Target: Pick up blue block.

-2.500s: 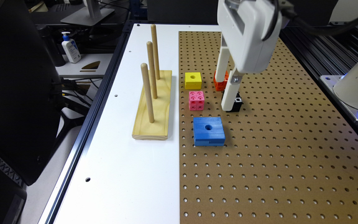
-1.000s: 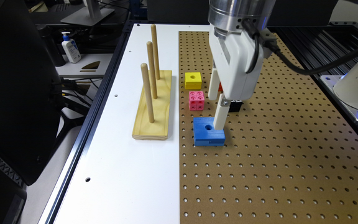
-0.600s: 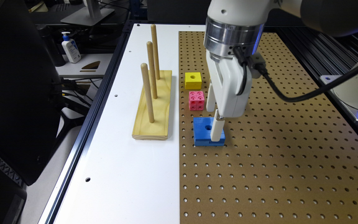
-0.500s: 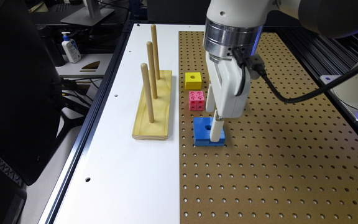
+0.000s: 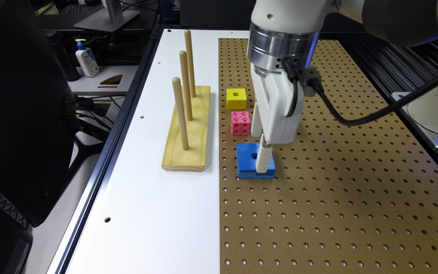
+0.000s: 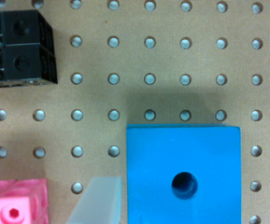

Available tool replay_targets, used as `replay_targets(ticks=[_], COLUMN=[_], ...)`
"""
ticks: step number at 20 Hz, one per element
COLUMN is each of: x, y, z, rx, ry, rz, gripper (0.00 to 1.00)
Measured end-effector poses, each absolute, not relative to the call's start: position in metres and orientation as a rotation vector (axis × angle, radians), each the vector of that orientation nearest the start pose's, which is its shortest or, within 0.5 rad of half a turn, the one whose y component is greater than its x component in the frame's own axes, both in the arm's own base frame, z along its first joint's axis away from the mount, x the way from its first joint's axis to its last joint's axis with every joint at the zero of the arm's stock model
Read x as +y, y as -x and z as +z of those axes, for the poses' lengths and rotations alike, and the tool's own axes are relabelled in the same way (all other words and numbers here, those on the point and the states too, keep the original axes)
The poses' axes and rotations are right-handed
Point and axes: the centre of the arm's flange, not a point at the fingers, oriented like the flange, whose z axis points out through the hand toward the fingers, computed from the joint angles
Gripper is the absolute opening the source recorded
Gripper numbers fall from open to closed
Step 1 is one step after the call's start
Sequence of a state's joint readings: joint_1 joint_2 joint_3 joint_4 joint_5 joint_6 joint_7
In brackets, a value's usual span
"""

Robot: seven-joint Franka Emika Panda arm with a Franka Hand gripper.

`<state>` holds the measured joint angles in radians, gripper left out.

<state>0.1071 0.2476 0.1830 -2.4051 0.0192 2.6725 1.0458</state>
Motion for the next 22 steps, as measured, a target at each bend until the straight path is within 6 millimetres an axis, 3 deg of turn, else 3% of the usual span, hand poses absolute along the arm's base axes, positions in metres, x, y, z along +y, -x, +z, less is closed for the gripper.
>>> replay_targets(ticks=[7, 12, 22], x=[0.145, 0.144, 0.145], y=[-0.48, -0.481, -0.512], z=[0.213, 0.199, 0.187], rx=[1.172, 1.173, 1.177], ry=[2.855, 2.851, 2.83], rz=[0.026, 0.025, 0.002], gripper=[1.0, 1.0, 1.0])
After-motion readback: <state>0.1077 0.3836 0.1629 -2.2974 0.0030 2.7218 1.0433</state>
